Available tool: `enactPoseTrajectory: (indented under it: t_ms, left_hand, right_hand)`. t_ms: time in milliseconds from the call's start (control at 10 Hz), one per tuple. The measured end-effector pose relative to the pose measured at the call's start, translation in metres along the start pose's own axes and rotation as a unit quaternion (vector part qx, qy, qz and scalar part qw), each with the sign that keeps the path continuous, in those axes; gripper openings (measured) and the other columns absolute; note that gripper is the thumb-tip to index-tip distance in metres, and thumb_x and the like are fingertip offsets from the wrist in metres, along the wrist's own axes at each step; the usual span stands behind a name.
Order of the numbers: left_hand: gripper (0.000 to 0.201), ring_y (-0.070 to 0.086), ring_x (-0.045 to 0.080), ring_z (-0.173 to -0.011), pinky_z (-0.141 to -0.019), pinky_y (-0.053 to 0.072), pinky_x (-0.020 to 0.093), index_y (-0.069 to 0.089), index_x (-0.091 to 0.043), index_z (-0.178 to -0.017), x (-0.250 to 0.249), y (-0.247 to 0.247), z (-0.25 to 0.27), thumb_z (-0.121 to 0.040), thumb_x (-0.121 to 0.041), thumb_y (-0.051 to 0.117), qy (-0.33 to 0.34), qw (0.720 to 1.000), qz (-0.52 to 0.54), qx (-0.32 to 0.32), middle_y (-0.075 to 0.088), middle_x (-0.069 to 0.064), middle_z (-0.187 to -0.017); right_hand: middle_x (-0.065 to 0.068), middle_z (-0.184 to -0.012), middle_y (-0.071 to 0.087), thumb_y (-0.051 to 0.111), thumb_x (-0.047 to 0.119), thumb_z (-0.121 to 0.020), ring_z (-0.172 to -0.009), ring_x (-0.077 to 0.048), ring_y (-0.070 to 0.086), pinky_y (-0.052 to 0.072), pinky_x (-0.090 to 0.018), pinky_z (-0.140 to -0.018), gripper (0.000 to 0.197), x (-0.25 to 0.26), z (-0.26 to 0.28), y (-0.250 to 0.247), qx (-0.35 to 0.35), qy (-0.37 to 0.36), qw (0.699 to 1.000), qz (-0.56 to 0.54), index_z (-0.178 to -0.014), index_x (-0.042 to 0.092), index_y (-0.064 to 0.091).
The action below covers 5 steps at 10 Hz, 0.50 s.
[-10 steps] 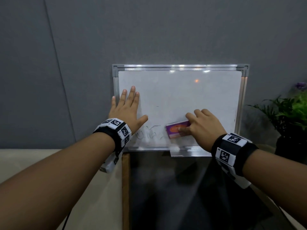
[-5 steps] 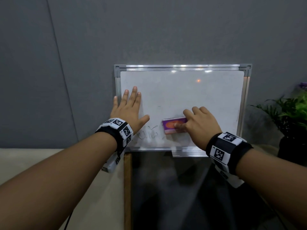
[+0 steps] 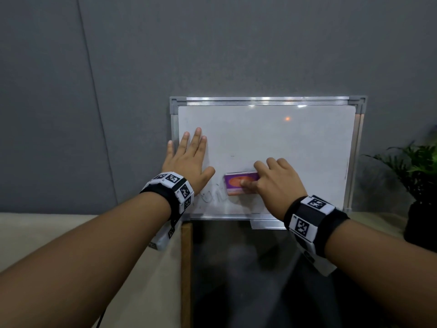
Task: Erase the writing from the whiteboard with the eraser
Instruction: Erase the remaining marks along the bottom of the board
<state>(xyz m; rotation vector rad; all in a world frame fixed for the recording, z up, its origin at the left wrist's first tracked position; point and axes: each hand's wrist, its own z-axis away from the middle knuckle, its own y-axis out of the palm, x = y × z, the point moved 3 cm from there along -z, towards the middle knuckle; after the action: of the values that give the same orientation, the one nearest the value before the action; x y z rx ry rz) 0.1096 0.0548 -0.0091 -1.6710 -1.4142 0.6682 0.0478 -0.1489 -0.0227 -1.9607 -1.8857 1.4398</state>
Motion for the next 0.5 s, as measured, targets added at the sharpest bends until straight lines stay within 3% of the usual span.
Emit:
enactPoseTrajectory:
  t_ms: [100,200,400,500]
  left_hand:
    - [0.078,-0.015,0.021,-0.146,-0.117,-0.005,0.051,-0.011,-0.021,-0.152,0.000,0.000,0.001,-0.091,-0.050,0.027,-0.004,1.000,0.002,-0.001,-0.026,-0.004,-0.157]
    - [0.077,-0.015,0.021,-0.146,-0.117,-0.005,0.051,-0.011,-0.021,-0.152,0.000,0.000,0.002,-0.091,-0.049,0.027,-0.003,1.000,0.001,0.000,-0.025,-0.004,-0.157]
    - [0.078,-0.015,0.021,-0.146,-0.117,-0.003,0.052,-0.011,-0.020,-0.152,0.001,0.001,0.000,-0.091,-0.049,0.026,0.004,1.000,-0.001,0.000,-0.026,-0.003,-0.157]
    - [0.078,-0.015,0.021,-0.146,-0.117,-0.003,0.052,-0.011,-0.021,-0.152,0.001,0.001,0.000,-0.091,-0.049,0.026,0.002,1.000,0.000,0.000,-0.026,-0.003,-0.157]
  right_hand:
    - [-0.001,-0.084,0.050,0.067,0.030,-0.076,-0.076,-0.027,0.048,0.035,-0.038,-0.069,0.029,0.024,-0.005,0.006,0.022,-0.033,0.999,-0.001,-0.101,0.044,0.068]
    - [0.000,-0.080,0.049,0.078,0.034,-0.065,-0.072,-0.026,0.049,0.035,-0.037,-0.067,0.032,0.028,0.001,0.012,0.047,-0.054,0.997,0.006,-0.094,0.045,0.070]
    - [-0.004,-0.079,0.048,0.074,0.022,-0.071,-0.070,-0.028,0.047,0.036,-0.039,-0.065,0.032,-0.002,0.001,0.003,-0.008,-0.003,1.000,-0.007,-0.095,0.042,0.071]
    - [-0.003,-0.079,0.048,0.072,0.027,-0.073,-0.071,-0.027,0.047,0.036,-0.039,-0.066,0.028,0.015,-0.003,0.007,0.001,-0.022,1.000,-0.019,-0.097,0.042,0.070]
